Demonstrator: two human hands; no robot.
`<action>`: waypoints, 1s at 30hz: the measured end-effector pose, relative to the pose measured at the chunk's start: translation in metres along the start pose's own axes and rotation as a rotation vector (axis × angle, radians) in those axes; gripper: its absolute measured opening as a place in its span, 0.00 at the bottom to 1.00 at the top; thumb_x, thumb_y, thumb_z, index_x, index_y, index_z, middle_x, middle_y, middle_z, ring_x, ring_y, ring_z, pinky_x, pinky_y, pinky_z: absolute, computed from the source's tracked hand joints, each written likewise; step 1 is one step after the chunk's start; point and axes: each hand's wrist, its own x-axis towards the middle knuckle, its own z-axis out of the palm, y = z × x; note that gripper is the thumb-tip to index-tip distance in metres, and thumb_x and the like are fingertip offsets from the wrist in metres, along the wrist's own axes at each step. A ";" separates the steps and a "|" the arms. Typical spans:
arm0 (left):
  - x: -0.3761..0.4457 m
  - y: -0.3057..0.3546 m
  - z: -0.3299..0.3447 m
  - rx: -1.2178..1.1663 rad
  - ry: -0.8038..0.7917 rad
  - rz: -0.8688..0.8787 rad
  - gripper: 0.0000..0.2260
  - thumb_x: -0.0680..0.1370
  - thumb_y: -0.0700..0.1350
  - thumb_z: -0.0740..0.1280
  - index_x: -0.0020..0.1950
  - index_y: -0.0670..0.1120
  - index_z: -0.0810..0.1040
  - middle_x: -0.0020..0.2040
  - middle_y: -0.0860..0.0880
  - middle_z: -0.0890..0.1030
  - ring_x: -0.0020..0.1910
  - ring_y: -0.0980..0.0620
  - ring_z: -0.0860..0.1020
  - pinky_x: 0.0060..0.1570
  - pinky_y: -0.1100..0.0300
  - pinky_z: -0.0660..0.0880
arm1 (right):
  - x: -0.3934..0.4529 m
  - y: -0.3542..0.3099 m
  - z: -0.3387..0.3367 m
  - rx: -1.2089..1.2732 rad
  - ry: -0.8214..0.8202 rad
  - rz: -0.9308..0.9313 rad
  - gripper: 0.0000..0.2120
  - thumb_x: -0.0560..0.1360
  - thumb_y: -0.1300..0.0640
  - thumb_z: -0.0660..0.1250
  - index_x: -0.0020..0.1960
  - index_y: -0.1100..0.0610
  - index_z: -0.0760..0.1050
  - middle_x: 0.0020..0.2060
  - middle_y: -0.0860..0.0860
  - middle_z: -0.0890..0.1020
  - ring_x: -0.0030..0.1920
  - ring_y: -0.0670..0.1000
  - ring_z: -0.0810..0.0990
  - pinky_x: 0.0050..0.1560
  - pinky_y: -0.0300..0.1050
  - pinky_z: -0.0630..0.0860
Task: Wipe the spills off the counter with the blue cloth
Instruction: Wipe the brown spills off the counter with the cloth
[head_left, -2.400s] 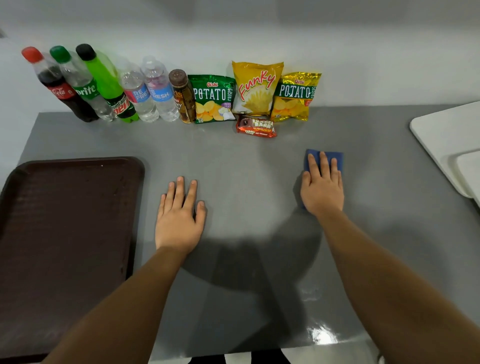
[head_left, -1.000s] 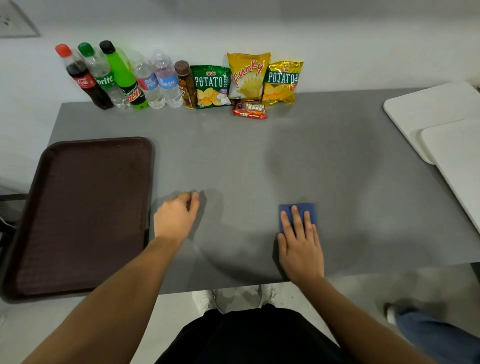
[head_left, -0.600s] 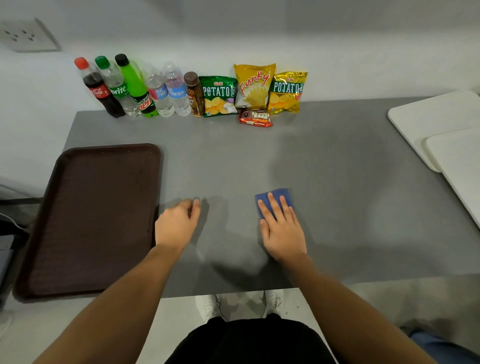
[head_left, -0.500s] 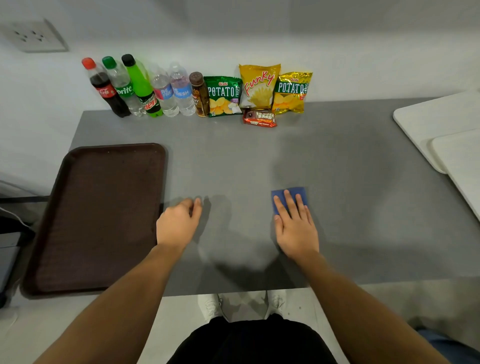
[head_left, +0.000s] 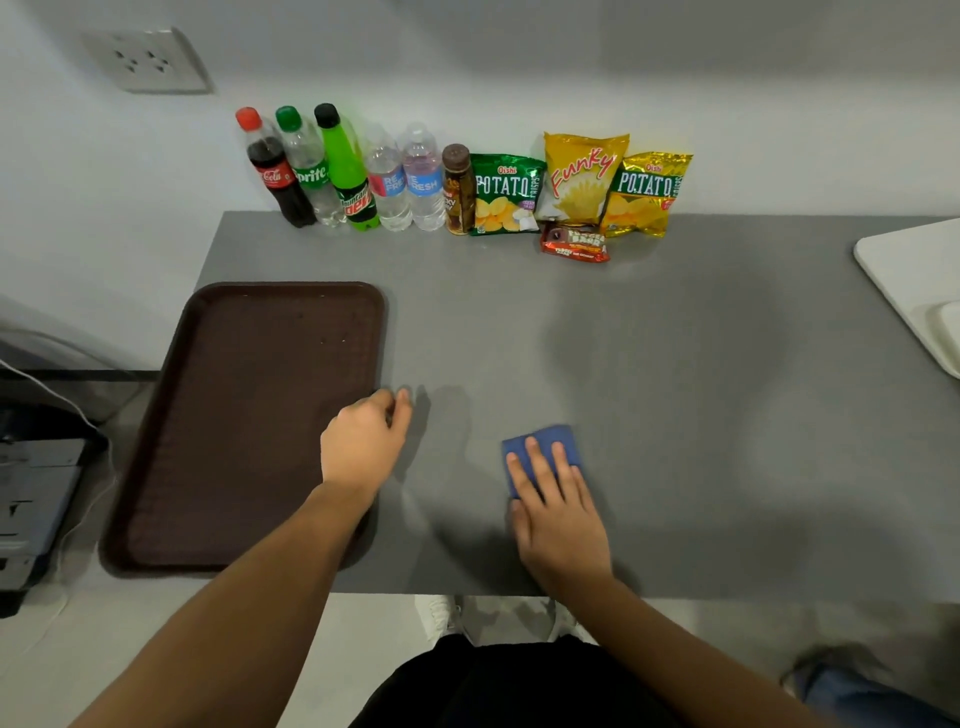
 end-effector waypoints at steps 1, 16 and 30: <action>0.001 -0.003 -0.002 -0.003 0.004 0.000 0.21 0.84 0.55 0.60 0.35 0.46 0.70 0.29 0.49 0.75 0.28 0.41 0.75 0.31 0.54 0.67 | 0.008 -0.014 0.003 0.007 -0.014 -0.040 0.27 0.84 0.46 0.52 0.83 0.48 0.56 0.83 0.49 0.56 0.83 0.57 0.51 0.80 0.56 0.56; 0.018 -0.044 -0.012 0.015 0.010 0.031 0.21 0.84 0.56 0.59 0.33 0.52 0.62 0.27 0.54 0.70 0.25 0.49 0.69 0.29 0.56 0.62 | 0.088 -0.020 -0.006 -0.009 0.010 0.132 0.27 0.84 0.48 0.51 0.82 0.48 0.57 0.83 0.50 0.56 0.83 0.58 0.53 0.80 0.57 0.57; 0.026 -0.072 -0.022 0.001 -0.003 0.051 0.20 0.84 0.56 0.59 0.35 0.49 0.69 0.26 0.54 0.71 0.25 0.55 0.71 0.27 0.59 0.62 | 0.040 -0.113 0.025 0.003 -0.048 -0.010 0.29 0.84 0.46 0.52 0.83 0.47 0.51 0.84 0.49 0.52 0.83 0.57 0.46 0.81 0.56 0.52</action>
